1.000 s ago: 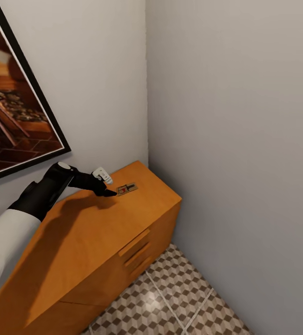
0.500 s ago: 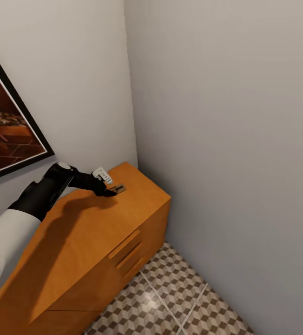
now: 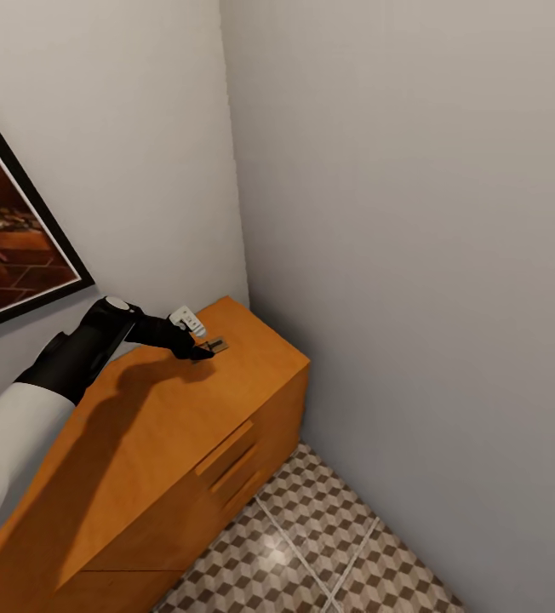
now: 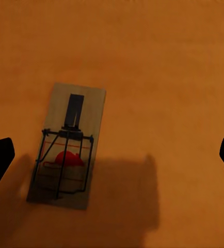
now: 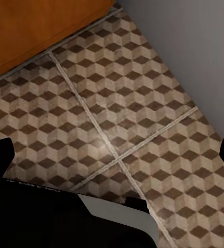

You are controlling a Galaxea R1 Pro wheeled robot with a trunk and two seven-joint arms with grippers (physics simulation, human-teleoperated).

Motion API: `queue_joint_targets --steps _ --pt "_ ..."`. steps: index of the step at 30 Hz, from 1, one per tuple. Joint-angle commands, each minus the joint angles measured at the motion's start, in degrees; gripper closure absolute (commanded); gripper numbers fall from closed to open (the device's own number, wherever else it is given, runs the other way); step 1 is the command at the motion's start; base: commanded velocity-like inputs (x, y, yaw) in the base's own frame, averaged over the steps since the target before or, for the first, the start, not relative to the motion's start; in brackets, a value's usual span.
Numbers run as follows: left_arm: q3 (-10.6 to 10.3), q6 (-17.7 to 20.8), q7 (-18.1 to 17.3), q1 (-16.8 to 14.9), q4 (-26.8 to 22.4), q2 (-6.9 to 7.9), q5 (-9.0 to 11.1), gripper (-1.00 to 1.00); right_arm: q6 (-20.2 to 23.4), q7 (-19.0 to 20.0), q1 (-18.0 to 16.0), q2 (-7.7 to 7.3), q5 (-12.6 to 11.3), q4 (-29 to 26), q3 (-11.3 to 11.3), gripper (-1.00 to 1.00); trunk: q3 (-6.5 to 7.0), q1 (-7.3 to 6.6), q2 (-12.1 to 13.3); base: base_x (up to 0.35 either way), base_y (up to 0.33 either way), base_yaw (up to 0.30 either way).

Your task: Take the four mousetraps from the cabinet in the bathroom and place them on the bathroom floor. Make sure all four end up on the same floor surface, and ensure that at least two of them are either under or directly next to the same bathroom sink.

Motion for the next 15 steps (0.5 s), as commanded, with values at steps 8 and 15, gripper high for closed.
queue_joint_targets --steps 8,15 --pt "-0.07 0.37 -0.27 -0.05 0.24 0.13 -0.26 -1.0 -0.17 -0.24 -0.04 0.02 -0.39 0.06 0.52 -1.0 -0.09 0.03 -0.1 0.0 0.0 0.0" --pt "-0.07 0.34 -0.27 -0.05 0.6 1.05 -0.2 -1.0 -0.17 -0.24 -0.04 0.0 -0.39 0.06 0.52 -1.0 -0.09 0.03 -0.1 0.0 0.0 0.0"
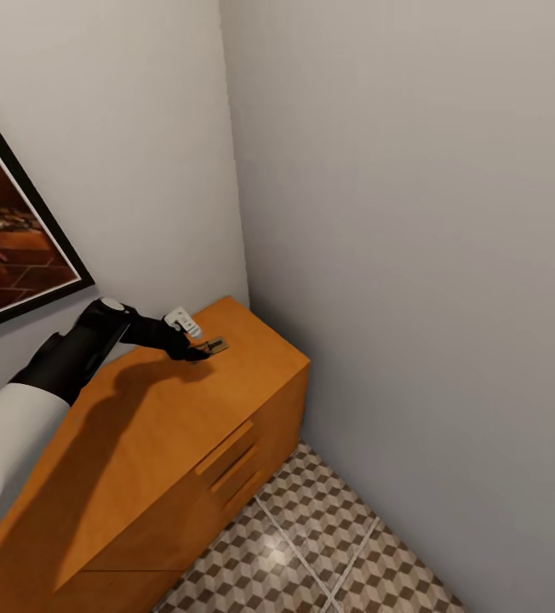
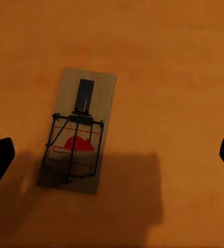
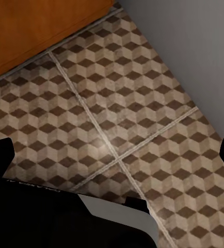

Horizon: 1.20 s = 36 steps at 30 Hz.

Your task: Take the four mousetraps from the cabinet in the bathroom and place them on the bathroom floor. Make sure all four end up on the same floor surface, and ensure that at least two of them are either under or directly next to the same bathroom sink.

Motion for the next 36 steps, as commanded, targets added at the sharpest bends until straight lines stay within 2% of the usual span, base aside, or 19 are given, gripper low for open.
queue_joint_targets --steps 1,15,36 --pt "-0.07 0.35 -0.27 -0.05 -0.01 0.29 -0.24 -1.0 -0.17 -0.27 -0.04 0.03 -0.38 0.05 0.52 -1.0 -0.09 0.03 -0.1 0.0 0.0 0.0" --pt "0.01 0.32 -0.36 -0.05 0.08 2.49 -0.31 -1.0 -0.17 -0.25 -0.04 0.04 -0.38 0.06 0.52 -1.0 -0.09 0.03 -0.1 0.0 0.0 0.0" --pt "0.02 0.32 -0.36 -0.05 0.13 2.81 -0.31 -1.0 -0.17 -0.24 -0.04 0.04 -0.38 0.06 0.52 -1.0 -0.13 0.03 -0.1 0.0 0.0 0.0"
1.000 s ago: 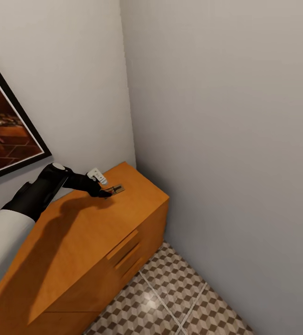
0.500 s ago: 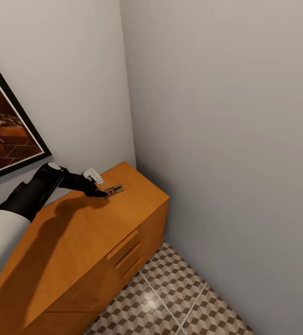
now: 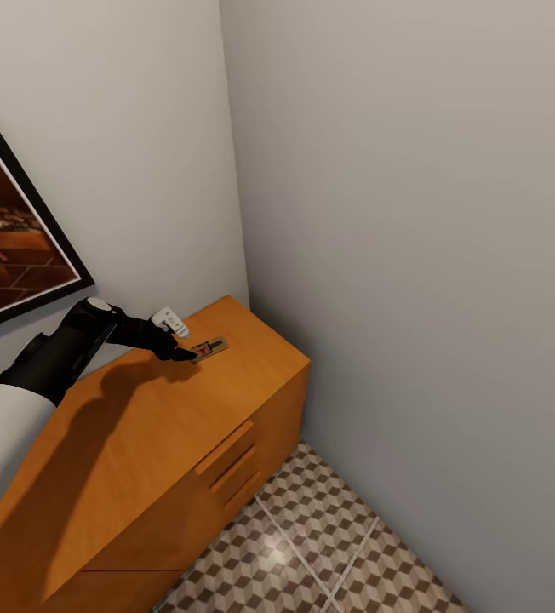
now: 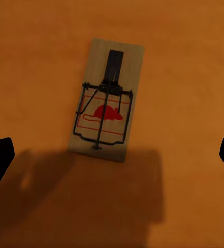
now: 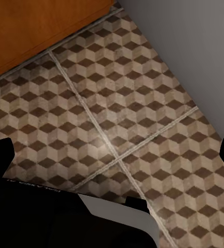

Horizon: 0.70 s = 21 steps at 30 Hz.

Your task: Take the four mousetraps from the cabinet in the bathroom and place them on the bathroom floor. Make sure all four end up on the same floor surface, and ensure that at least two of them are either under or directly next to the same bathroom sink.

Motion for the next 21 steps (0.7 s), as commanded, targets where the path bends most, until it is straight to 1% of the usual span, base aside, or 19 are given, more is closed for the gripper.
queue_joint_targets --steps 1,21 --pt "-0.07 0.37 -0.27 -0.05 -0.09 0.04 -0.26 -1.0 -0.17 -0.26 -0.04 0.02 -0.39 0.06 0.52 -1.0 -0.12 0.03 -0.1 0.0 0.0 0.0" --pt "-0.16 0.37 -0.27 -0.05 -0.09 0.01 -0.26 -1.0 -0.17 -0.26 -0.04 0.02 -0.39 0.06 0.52 -1.0 -1.19 0.03 -0.1 0.0 0.0 0.0"
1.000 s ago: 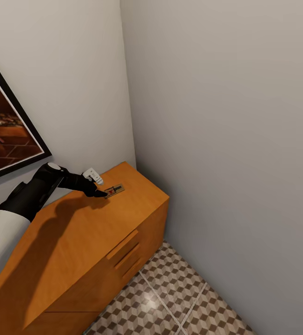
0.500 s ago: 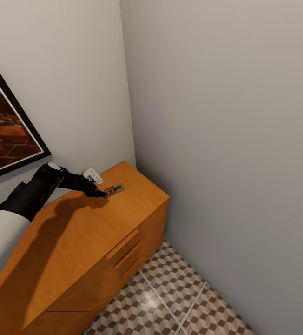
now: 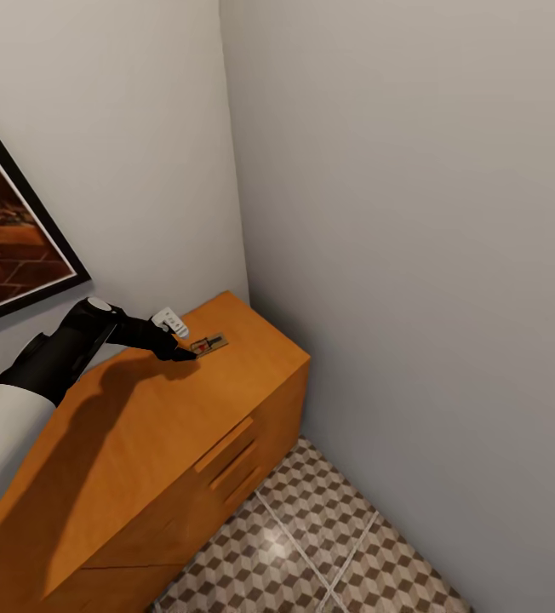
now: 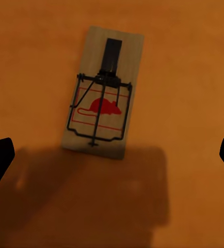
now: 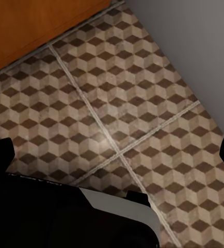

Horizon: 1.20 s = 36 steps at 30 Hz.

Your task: Take the four mousetraps from the cabinet in the bathroom and place them on the bathroom floor. Make sure all four end up on the same floor surface, and ensure that at least two of them are either under or directly next to the same bathroom sink.

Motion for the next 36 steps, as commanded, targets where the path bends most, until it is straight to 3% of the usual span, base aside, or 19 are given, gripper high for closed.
queue_joint_targets --steps 1,17,36 --pt "-0.08 0.37 -0.27 -0.05 -0.08 0.05 -0.25 -1.0 -0.17 -0.26 -0.04 0.02 -0.39 0.06 0.52 -1.0 -0.15 0.03 -0.1 0.0 0.0 0.0" --pt "-0.08 0.37 -0.27 -0.05 -0.08 0.05 -0.25 -1.0 -0.17 -0.26 -0.04 0.02 -0.39 0.06 0.52 -1.0 -1.09 0.03 -0.1 0.0 0.0 0.0" --pt "0.23 0.46 -0.27 -0.05 0.19 -0.11 -0.31 -1.0 -0.17 -0.27 -0.04 0.02 -0.39 0.05 0.52 -1.0 -1.2 0.03 -0.1 0.014 0.0 0.0"
